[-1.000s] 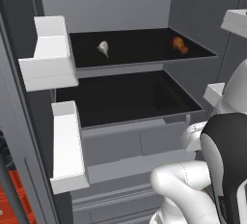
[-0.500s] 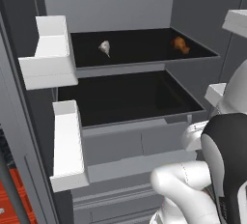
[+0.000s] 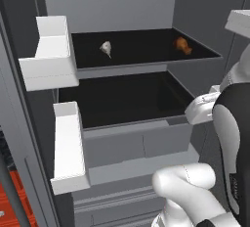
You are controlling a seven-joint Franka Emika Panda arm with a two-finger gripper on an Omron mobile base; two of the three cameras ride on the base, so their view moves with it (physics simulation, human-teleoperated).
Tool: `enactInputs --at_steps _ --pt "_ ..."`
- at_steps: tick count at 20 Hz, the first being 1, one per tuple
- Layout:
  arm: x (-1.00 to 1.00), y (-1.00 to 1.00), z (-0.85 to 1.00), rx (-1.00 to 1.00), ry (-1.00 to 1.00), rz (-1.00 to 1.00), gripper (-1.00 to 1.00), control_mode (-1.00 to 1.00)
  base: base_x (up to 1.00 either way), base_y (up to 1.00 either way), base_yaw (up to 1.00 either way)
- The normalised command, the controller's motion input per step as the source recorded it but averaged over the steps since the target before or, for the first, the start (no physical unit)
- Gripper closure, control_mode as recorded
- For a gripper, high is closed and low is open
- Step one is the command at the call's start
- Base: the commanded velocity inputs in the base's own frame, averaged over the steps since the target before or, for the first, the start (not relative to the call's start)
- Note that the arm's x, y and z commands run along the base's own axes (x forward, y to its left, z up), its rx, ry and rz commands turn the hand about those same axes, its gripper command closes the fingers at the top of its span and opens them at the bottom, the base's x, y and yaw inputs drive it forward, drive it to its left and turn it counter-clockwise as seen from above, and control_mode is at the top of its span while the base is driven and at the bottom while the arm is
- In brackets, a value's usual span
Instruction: Gather the potato and mushroom from the fridge and place them on a tray on the dining counter. Then gather the fish and chicken drumstick from the fridge and place them on the other tray.
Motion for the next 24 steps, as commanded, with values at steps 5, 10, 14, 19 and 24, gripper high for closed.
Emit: enactInputs --at_steps 5,10,14,19,24 --pt "0.89 0.00 0.23 0.00 0.00 0.03 -1.00 -1.00 0.00 0.00 0.00" --pt "0.59 0.00 0.05 -0.03 -0.02 -0.03 -1.00 -1.00 0.00 0.00 0.00" --pt "0.54 -0.06 0.00 -0.11 -0.08 -0.07 -1.00 -1.00 0.00 0.00 0.00" --pt "0.42 -0.22 0.00 -0.10 -0.17 0.03 -1.00 -1.00 0.00 0.00 0.00" --pt "0.23 -0.35 0.00 -0.04 -0.19 0.12 -1.00 -1.00 0.00 0.00 0.00"
